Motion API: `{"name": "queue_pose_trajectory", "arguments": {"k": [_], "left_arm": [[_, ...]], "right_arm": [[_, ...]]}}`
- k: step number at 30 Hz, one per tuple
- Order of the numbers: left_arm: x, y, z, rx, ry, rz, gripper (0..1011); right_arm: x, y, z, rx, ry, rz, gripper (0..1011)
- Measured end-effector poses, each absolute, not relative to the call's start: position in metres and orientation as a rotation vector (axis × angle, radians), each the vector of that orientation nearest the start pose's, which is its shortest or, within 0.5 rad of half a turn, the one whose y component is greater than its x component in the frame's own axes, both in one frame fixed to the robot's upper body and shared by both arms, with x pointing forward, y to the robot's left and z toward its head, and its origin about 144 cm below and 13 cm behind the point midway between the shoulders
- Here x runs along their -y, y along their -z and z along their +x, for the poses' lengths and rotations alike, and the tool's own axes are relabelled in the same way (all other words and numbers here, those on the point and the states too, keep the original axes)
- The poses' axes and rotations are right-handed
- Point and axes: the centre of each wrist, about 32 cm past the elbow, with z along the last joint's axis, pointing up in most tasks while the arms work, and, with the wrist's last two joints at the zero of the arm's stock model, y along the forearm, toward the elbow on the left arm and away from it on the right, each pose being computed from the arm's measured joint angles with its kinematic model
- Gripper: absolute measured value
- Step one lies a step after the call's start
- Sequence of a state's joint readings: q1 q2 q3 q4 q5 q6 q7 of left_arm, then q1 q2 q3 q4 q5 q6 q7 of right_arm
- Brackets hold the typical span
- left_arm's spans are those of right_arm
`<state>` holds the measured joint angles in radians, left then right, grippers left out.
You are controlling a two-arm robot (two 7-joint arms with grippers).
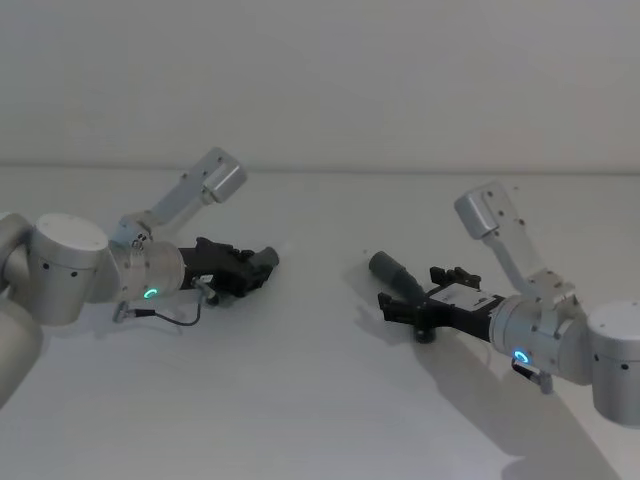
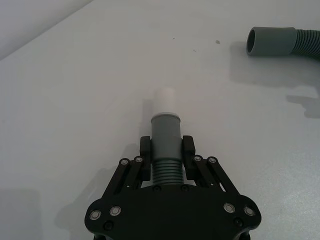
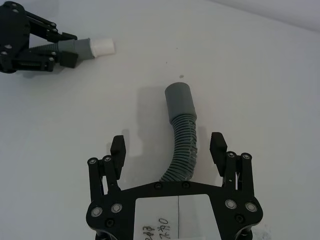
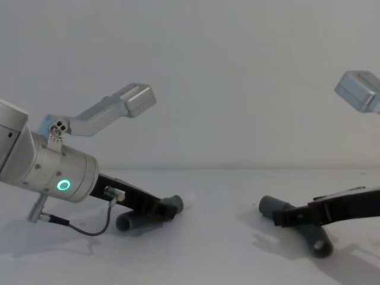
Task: Use both hands to pick up one end of the pipe from the table, align the ends, and insert them.
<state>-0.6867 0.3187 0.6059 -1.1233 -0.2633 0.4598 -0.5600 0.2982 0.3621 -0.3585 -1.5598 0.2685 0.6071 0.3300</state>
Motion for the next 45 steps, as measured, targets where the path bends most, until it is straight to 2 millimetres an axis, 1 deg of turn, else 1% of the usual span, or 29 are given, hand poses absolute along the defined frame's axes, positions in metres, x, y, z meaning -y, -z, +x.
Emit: {"name": "queue_pose_trajectory", "arguments": {"k": [18,31,35,39,40,42,43,45], "left_arm": [[-0.207,-1.229,0.613,-0.129,-0.716,0.534,355],[-0.207,-1.229,0.613,-0.129,-0.716,0.534,355],[-0.207,-1.229,0.613,-0.129,-0.716,0.534,355],[-0.207,-1.229,0.613,-0.129,-0.716,0.534,355],[-0.207,-1.229,0.613,-0.129,-0.716,0.534,355],[-0.207,-1.229,0.613,-0.129,-0.716,0.534,355],[-0.207,-1.229,0.613,-0.129,-0.716,0.534,355],[-0.207,-1.229,0.613,-0.129,-0.716,0.534,355]], "right_arm": [[0.224,-1.208,0.531,-0.284,0.941,-0.452,1001],[0.223,-1.206,0.536,-0.322,0.944,-0.444,993],[0.223,-1.205,0.536,-0.329,0.944,-0.444,928],[0.223,-1.205,0.537,-0.332,0.945,-0.443,797],[0.223,-1.205,0.537,-0.334,0.945,-0.442,797],[0.223,-1.205,0.537,-0.335,0.945,-0.442,741],[0.223,-1.205,0.537,-0.336,0.945,-0.442,684],[0.223,-1.205,0.537,-0.337,0.946,-0.442,630]]}}
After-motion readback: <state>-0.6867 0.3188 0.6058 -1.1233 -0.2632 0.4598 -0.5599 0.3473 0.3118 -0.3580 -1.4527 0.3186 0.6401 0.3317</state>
